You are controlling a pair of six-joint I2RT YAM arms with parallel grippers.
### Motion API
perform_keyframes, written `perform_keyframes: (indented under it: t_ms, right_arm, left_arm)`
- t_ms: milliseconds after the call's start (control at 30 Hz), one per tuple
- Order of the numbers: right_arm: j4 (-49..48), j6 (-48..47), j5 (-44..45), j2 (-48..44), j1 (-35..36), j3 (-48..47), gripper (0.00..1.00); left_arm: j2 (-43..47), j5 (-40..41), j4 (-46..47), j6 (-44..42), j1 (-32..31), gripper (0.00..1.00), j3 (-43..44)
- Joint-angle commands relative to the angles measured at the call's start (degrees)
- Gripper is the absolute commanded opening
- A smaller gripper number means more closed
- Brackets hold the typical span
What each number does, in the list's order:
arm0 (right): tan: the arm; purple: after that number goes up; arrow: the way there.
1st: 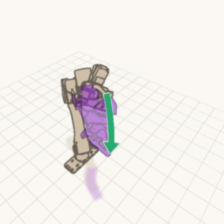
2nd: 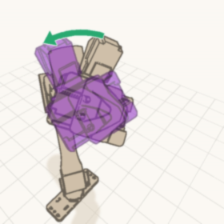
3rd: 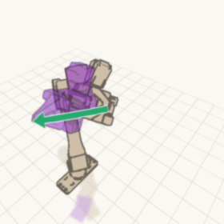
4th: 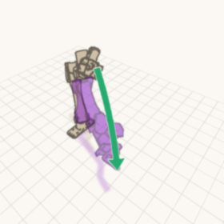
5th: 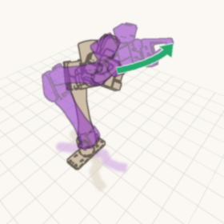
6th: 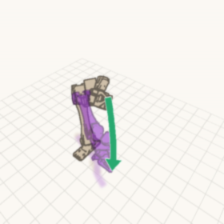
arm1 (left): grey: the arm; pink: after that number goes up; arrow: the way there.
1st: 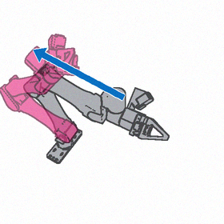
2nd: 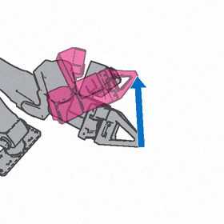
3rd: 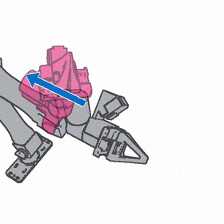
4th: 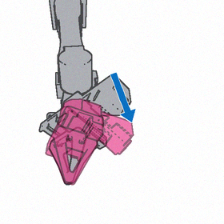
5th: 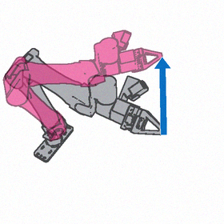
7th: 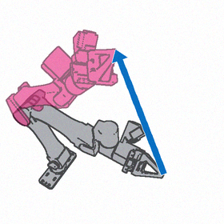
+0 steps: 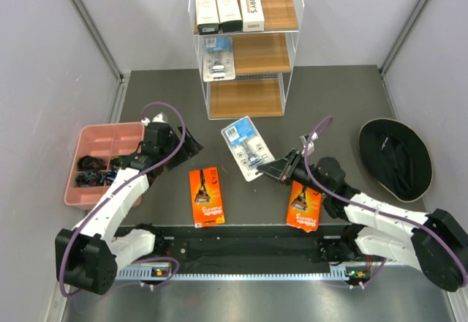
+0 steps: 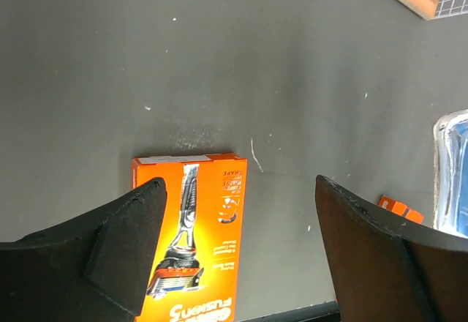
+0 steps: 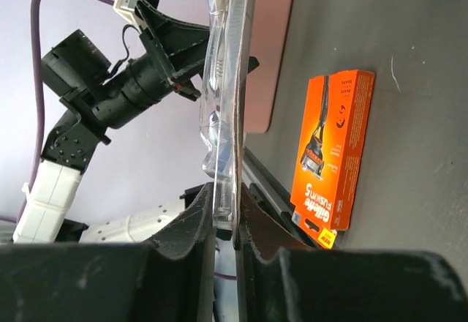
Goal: Place and organize the shaving razors onto the shelf
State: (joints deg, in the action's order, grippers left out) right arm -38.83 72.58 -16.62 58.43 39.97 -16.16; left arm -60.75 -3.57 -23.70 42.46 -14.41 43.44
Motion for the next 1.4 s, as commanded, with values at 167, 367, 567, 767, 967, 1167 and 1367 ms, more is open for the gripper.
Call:
perform_keyframes:
  t_ms: [167,367,567,767,967,1167,1367]
  right_arm:
    - [0.3,-2.6,-4.3,-1.2,-3.6,-8.5,0.0]
    - [1.5,-3.0,-6.4,1.1,-7.4,-13.8,0.0]
    - [-0.9,-1.6,-7.6,7.1,-11.3,-19.5,0.0]
    - [-5.6,1.7,-8.5,13.3,-14.8,-25.0,0.0]
    - [-9.6,5.4,-8.0,21.2,-16.4,-31.6,0.0]
    - [-8.7,6.3,-6.3,27.2,-17.6,-38.0,0.0]
    - [-7.1,7.9,-4.4,33.2,-19.1,-44.6,0.0]
  left_arm:
    - [-0.9,-2.0,0.8,-1.4,0.3,0.87,0.9]
    - [-1.6,-3.0,2.1,-1.1,0.3,0.87,0.0]
    - [-2.0,-4.0,2.4,-1.1,0.3,0.87,0.0]
    - [-2.0,-5.3,2.8,-1.2,0.3,0.86,-0.1]
    - [-2.4,-5.9,3.0,-1.2,0.3,0.87,-0.4]
    - [-2.4,-6.2,2.9,-1.6,0.3,0.87,-0.2]
    - [-2.4,-6.4,2.6,-2.0,0.3,0.87,0.0]
